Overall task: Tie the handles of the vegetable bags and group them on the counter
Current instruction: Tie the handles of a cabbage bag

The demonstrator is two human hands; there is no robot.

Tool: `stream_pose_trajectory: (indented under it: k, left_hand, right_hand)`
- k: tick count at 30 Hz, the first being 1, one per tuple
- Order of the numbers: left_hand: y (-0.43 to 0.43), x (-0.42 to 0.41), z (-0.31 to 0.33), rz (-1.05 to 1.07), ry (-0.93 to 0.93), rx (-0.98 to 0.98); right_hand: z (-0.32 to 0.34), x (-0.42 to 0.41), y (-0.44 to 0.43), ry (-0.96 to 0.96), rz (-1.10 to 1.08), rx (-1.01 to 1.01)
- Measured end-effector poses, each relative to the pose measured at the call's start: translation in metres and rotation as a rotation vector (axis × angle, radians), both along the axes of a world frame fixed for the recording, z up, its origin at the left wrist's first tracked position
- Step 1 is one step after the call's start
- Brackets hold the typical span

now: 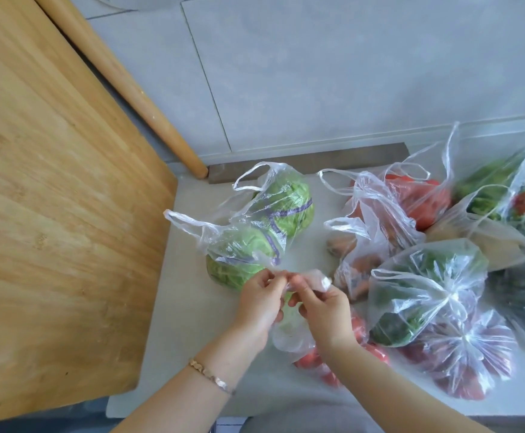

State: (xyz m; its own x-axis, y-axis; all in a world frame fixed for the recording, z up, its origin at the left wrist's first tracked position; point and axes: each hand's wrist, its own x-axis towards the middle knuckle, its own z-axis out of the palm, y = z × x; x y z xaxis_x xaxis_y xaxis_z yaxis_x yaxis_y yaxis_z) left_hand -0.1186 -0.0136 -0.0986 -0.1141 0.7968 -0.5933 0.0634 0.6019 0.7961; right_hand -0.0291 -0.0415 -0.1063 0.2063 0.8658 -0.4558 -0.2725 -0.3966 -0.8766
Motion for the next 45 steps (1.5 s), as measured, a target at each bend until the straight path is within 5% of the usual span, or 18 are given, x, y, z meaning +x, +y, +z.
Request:
stream_pose_trajectory:
  k: [5, 9, 14, 17, 21, 24, 28, 31, 38, 42, 45]
  left_hand:
    - [-0.012, -0.01, -0.008, -0.376, 0.342, 0.654]
    - [-0.013, -0.021, -0.014, -0.578, 0.437, 0.802]
    - [-0.007, -0.027, -0.007, -0.377, 0.409, 0.737]
    - [0.0, -0.027, 0.0, -0.231, 0.278, 0.481]
    - [0.006, -0.026, -0.003, -0.186, 0.085, 0.185]
    - [0.004, -0.021, -0.003, -0.116, -0.089, 0.02]
    - [0.001, -0.022, -0.002, -0.088, -0.091, -0.002]
    - [0.001, -0.027, -0.003, 0.033, -0.15, 0.089]
    - [-0.003, -0.053, -0.018, 0.506, -0.612, 0.168]
    - [-0.016, -0.084, -0.042, 0.419, -0.288, 0.192]
    - [-0.032, -0.09, -0.06, -0.278, 0.334, 0.511]
  right_hand:
    - [-0.003, 0.003, 0.02, 0.108, -0.076, -0.284]
    - [-0.004, 0.005, 0.024, -0.083, 0.173, -0.36]
    - [0.007, 0.009, 0.021, -0.239, 0.423, -0.116]
    - [0.016, 0.016, 0.018, 0.064, 0.539, -0.102]
    - [0.009, 0.022, 0.014, 0.406, 0.404, -0.04]
    - [0.004, 0.014, 0.013, 0.117, 0.311, 0.091]
    - [0.0, 0.008, 0.016, -0.227, 0.298, 0.242]
    - [-0.006, 0.008, 0.021, -0.284, 0.324, 0.225]
    - [-0.012, 0.004, 0.022, 0.449, 0.127, -0.07]
    - [-0.035, 0.017, 0.016, 0.522, -0.074, -0.325]
    - [-0.058, 0.017, 0.007, 0.058, 0.144, -0.257]
